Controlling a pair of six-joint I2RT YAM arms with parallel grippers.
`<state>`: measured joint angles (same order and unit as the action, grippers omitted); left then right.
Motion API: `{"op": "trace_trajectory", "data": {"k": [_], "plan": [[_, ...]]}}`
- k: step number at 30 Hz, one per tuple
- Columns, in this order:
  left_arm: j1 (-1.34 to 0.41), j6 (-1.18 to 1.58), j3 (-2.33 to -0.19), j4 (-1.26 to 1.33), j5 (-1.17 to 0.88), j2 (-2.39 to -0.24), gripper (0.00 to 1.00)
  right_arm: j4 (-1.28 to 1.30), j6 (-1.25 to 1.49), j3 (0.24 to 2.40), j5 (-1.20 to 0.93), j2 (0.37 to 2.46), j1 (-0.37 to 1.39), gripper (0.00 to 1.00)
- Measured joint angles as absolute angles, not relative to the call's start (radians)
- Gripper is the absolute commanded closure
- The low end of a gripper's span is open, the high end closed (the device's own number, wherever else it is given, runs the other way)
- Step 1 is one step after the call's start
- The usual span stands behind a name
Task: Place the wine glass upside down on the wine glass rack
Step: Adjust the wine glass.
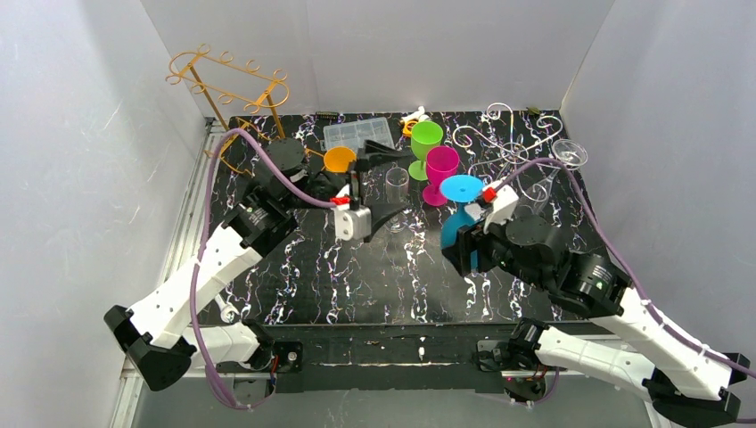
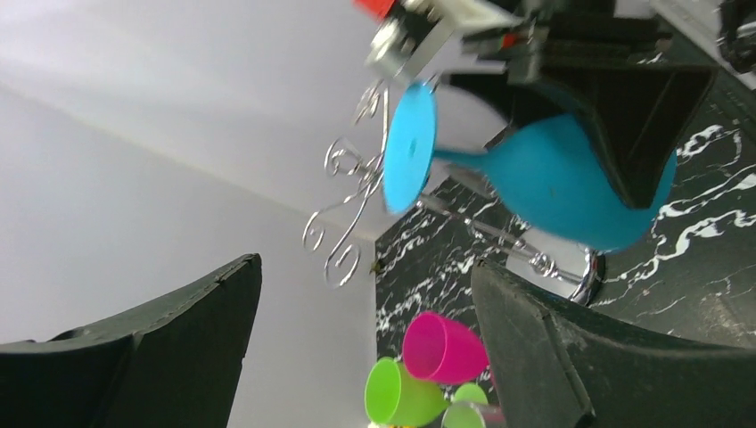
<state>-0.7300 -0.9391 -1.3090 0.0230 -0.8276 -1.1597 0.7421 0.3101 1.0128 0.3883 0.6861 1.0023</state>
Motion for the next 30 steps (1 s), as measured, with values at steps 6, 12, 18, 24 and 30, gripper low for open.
{"op": "trace_trajectory", "data": {"k": [6, 12, 18, 24, 30], "plan": [[-0.834, -1.021, -1.309, -0.003, -0.823, -1.203, 0.35, 0.752, 0.268, 1.078, 0.144, 0.813, 1.002, 0.6], [-0.868, -1.067, -1.307, -0.053, -0.796, -1.212, 0.65, 0.737, 0.255, 1.084, 0.047, 0.855, 1.001, 0.61], [-0.869, -1.085, -1.275, -0.063, -0.734, -1.177, 0.63, 0.707, 0.257, 1.087, 0.026, 0.807, 1.003, 0.63], [-0.869, -1.084, -1.241, -0.039, -0.675, -1.159, 0.87, 0.66, 0.265, 1.081, 0.018, 0.809, 1.003, 0.64], [-0.869, -1.082, -1.233, 0.0, -0.636, -1.159, 1.0, 0.603, 0.304, 1.036, 0.026, 0.779, 1.003, 0.64]]}}
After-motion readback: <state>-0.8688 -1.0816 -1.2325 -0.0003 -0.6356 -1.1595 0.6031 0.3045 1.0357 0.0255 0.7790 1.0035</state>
